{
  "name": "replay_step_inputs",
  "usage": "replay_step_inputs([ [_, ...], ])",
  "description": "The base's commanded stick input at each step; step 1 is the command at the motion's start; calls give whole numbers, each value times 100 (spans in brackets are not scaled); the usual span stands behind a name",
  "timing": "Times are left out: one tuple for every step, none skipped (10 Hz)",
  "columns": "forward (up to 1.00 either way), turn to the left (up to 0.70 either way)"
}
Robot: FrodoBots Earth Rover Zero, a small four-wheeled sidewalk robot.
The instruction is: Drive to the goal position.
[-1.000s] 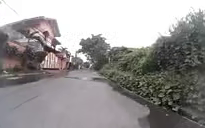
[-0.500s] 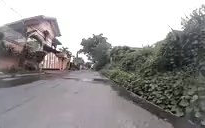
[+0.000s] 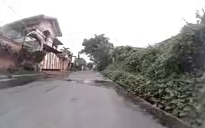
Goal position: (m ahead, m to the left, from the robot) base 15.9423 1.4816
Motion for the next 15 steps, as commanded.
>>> replay_step_inputs([
  [98, 0],
  [98, 0],
  [98, 0],
  [98, 0],
  [98, 0],
  [98, 0],
  [98, 0],
  [98, 1],
  [98, 22],
  [98, 19],
  [98, 6],
  [98, 0],
  [98, 0],
  [98, 0],
  [98, 0],
])
